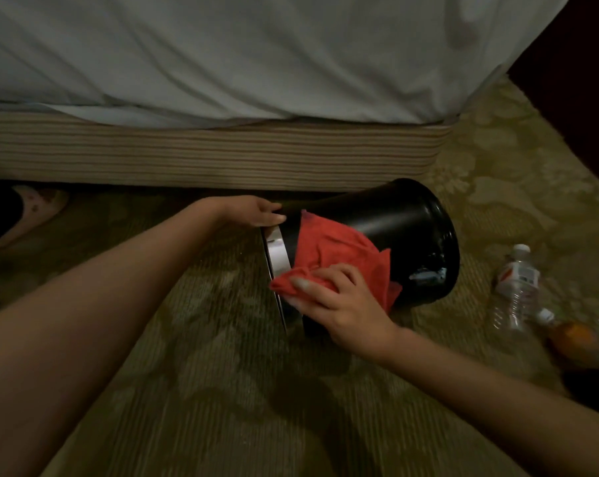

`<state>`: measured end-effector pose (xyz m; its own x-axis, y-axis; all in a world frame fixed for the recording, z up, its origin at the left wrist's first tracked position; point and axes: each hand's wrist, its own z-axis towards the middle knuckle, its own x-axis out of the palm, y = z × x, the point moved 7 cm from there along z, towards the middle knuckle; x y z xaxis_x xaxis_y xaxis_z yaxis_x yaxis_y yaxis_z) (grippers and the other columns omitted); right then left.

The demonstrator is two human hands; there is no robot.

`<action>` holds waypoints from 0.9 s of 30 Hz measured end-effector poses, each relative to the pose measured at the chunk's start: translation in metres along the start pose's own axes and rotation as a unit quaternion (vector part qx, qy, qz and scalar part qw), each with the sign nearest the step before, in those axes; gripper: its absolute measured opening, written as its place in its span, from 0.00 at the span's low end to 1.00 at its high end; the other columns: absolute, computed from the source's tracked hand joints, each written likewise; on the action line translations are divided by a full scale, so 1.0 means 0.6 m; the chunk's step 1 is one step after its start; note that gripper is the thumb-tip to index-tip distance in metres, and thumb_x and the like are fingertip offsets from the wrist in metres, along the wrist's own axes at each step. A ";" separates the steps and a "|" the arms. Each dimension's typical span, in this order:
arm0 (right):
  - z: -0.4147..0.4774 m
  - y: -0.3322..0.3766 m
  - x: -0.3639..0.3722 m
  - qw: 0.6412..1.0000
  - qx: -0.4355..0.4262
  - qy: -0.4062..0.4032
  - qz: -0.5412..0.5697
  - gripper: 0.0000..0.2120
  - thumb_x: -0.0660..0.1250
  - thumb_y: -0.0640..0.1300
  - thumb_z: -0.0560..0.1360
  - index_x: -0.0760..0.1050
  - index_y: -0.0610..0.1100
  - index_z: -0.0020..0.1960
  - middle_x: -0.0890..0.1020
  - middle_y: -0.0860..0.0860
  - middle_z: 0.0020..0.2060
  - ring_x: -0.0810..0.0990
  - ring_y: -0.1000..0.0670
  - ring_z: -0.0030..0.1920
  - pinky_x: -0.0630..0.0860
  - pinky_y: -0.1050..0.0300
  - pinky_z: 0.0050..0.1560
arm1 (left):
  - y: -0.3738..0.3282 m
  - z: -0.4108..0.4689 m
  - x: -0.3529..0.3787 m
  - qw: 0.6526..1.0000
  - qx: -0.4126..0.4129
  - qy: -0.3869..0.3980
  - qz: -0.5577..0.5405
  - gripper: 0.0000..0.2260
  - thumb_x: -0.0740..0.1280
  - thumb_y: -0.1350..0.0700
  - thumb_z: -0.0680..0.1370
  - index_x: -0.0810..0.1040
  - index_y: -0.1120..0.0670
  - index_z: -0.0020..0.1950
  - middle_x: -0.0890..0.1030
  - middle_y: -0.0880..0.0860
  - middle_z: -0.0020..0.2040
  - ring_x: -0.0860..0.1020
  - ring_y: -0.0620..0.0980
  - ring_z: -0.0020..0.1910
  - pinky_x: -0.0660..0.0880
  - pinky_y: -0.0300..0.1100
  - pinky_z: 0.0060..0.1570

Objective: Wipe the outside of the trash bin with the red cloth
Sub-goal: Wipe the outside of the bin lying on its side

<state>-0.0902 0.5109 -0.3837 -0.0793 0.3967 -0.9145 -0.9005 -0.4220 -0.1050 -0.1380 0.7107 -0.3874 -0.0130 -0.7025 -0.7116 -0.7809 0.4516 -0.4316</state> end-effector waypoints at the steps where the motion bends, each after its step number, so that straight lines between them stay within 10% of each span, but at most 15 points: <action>1: -0.006 0.001 0.002 0.999 -0.031 0.009 -0.012 0.20 0.63 0.44 0.73 0.76 0.50 0.64 0.79 0.50 0.60 0.69 0.44 0.57 0.69 0.46 0.54 | 0.001 0.000 0.002 1.000 -0.002 -0.002 -0.006 0.26 0.59 0.46 0.79 0.60 0.54 0.74 0.67 0.53 0.71 0.66 0.50 0.69 0.59 0.41 0.67; 9: 0.092 -0.081 -0.018 0.995 0.095 0.036 -0.011 0.27 0.70 0.41 0.67 0.74 0.49 0.66 0.78 0.48 0.60 0.77 0.40 0.56 0.71 0.43 0.55 | -0.004 -0.004 -0.002 1.000 -0.006 -0.008 -0.022 0.24 0.57 0.48 0.80 0.59 0.53 0.75 0.71 0.55 0.68 0.69 0.48 0.63 0.61 0.38 0.62; 19: -0.037 -0.012 0.028 0.991 -0.110 0.027 -0.067 0.24 0.70 0.46 0.73 0.71 0.53 0.68 0.75 0.52 0.65 0.72 0.46 0.62 0.68 0.45 0.60 | -0.006 -0.003 -0.002 0.999 0.000 -0.031 0.019 0.23 0.56 0.47 0.81 0.59 0.52 0.75 0.73 0.55 0.66 0.71 0.50 0.62 0.63 0.37 0.57; 27: 0.104 -0.109 -0.004 0.987 0.136 0.086 -0.012 0.24 0.64 0.41 0.73 0.70 0.48 0.69 0.74 0.46 0.65 0.70 0.38 0.65 0.64 0.41 0.62 | -0.008 0.000 -0.010 0.999 0.002 -0.021 0.040 0.23 0.55 0.47 0.81 0.60 0.51 0.74 0.67 0.53 0.72 0.66 0.50 0.70 0.59 0.38 0.66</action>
<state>-0.0576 0.5884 -0.3503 -0.0038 0.2500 -0.9682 -0.9847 -0.1695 -0.0399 -0.1342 0.7128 -0.3814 -0.0491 -0.6395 -0.7673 -0.7759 0.5082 -0.3739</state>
